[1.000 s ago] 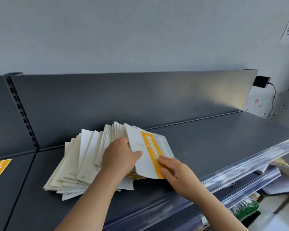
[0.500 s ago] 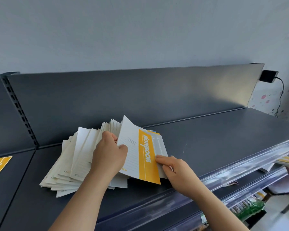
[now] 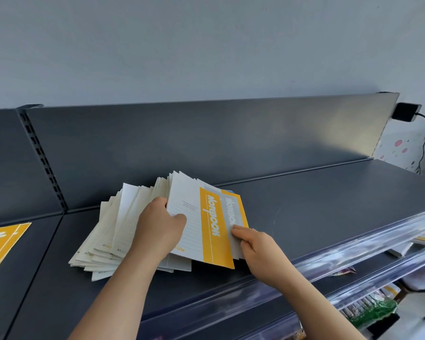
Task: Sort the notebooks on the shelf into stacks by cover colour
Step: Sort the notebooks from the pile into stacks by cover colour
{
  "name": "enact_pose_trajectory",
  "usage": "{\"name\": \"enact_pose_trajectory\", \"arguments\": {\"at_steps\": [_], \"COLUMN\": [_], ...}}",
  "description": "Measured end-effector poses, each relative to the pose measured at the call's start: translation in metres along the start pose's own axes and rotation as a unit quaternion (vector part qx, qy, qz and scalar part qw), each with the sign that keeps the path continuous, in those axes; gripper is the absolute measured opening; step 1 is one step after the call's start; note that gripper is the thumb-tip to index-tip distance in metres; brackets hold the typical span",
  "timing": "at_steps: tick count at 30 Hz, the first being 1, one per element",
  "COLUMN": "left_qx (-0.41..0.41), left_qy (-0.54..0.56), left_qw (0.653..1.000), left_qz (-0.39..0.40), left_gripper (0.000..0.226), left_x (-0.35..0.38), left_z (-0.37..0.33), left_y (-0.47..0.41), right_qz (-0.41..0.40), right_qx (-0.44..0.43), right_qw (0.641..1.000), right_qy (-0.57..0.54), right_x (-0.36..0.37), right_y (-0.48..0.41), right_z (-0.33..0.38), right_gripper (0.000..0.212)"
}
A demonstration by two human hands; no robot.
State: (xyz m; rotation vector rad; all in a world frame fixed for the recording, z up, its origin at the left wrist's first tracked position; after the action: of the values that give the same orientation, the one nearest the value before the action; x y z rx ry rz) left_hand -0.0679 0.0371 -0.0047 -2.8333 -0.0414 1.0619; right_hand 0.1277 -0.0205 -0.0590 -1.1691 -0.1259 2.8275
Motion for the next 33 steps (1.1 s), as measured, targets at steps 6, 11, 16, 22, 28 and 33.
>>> {"name": "enact_pose_trajectory", "arguments": {"at_steps": [6,11,16,22,28,33], "left_qx": [0.001,-0.005,0.001,0.002,-0.03,-0.068], "left_qy": [0.001,0.036,0.129,0.187,0.163,0.158], "left_qw": [1.0,0.999,0.991,0.977,0.969,0.953], "left_qz": [0.002,-0.006,-0.03,-0.105,-0.183,-0.249], "left_gripper": [0.019,0.026,0.034,0.031,0.028,0.025], "left_x": [-0.001,-0.003,-0.012,-0.048,-0.102,-0.166], "left_z": [-0.003,-0.001,0.004,0.02,0.065,0.115], "left_y": [0.005,0.008,0.014,0.028,0.051,0.083], "right_qz": [0.016,-0.034,-0.037,-0.083,-0.051,0.011], "right_qx": [0.006,0.023,0.019,-0.025,-0.099,-0.162], "right_qw": [0.999,0.996,0.987,0.963,0.958,0.953], "right_qy": [-0.032,-0.08,-0.154,-0.257,-0.265,-0.257], "right_x": [0.004,-0.005,0.001,0.009,0.048,0.102], "right_y": [0.002,0.003,-0.002,-0.013,-0.017,-0.009], "right_z": [-0.004,-0.007,0.003,0.046,0.107,0.175], "right_gripper": [0.04,0.031,0.012,0.041,0.046,0.046]}}
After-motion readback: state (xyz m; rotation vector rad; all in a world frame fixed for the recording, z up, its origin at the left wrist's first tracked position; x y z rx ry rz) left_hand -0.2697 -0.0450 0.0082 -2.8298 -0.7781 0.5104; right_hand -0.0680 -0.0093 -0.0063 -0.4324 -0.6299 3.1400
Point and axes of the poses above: each hand's wrist, its own y-axis away from the middle knuckle, its own x-axis out of the palm, z = x × y, the point moved 5 cm from there along -y, towards the middle knuckle, and after that the axes turned 3 degrees about -y, right-handed, at the moved point
